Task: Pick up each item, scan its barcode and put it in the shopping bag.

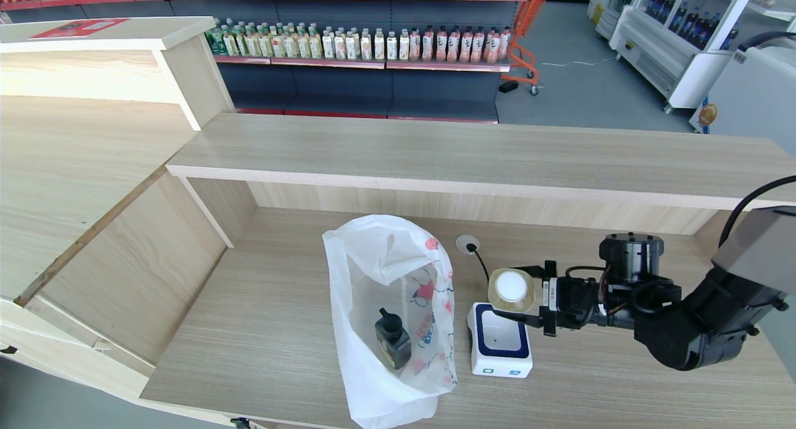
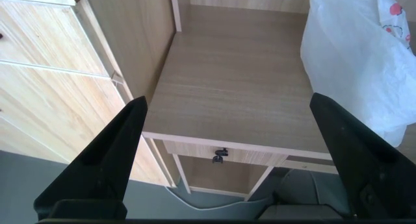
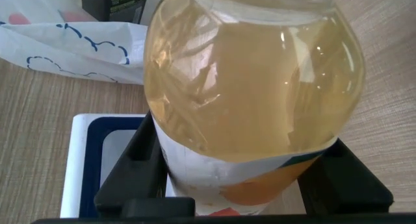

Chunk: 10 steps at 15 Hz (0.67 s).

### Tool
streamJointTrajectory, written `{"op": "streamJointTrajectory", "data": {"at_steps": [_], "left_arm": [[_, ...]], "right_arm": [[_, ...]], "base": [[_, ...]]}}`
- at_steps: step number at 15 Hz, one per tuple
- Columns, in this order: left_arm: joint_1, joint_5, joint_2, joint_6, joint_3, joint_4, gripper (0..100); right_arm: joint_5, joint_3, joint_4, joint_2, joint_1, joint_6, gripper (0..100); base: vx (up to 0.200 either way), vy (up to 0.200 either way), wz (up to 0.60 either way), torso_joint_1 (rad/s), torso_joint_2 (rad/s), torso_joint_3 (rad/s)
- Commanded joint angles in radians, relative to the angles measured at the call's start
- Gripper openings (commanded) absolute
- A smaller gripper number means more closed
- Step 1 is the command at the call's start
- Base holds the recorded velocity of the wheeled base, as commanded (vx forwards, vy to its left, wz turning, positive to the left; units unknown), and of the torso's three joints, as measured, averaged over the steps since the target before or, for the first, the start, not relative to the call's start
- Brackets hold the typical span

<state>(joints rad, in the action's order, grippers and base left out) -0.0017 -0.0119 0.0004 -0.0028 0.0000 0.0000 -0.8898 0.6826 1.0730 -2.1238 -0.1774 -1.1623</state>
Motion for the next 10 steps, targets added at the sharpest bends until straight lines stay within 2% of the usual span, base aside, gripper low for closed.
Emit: {"op": "streamJointTrajectory", "data": {"at_steps": [1, 7, 8, 10], "left_arm": [[0.0, 0.0, 0.0, 0.0, 0.0, 0.0, 100], [0.0, 0.0, 0.0, 0.0, 0.0, 0.0, 100], [0.0, 0.0, 0.0, 0.0, 0.0, 0.0, 100], [0.0, 0.0, 0.0, 0.0, 0.0, 0.0, 100]], "right_arm": [[-0.001, 0.0, 0.001, 0.002, 0.0, 0.0, 0], [-0.003, -0.023, 0.001, 0.031, 0.01, 0.026, 0], [-0.003, -0.031, 0.002, 0.056, 0.018, 0.073, 0], [-0.003, -0.04, 0.002, 0.148, 0.024, 0.26, 0]], "base": [[0.0, 0.0, 0.0, 0.0, 0.0, 0.0], [0.0, 0.0, 0.0, 0.0, 0.0, 0.0], [0.0, 0.0, 0.0, 0.0, 0.0, 0.0], [0.0, 0.0, 0.0, 0.0, 0.0, 0.0]]}}
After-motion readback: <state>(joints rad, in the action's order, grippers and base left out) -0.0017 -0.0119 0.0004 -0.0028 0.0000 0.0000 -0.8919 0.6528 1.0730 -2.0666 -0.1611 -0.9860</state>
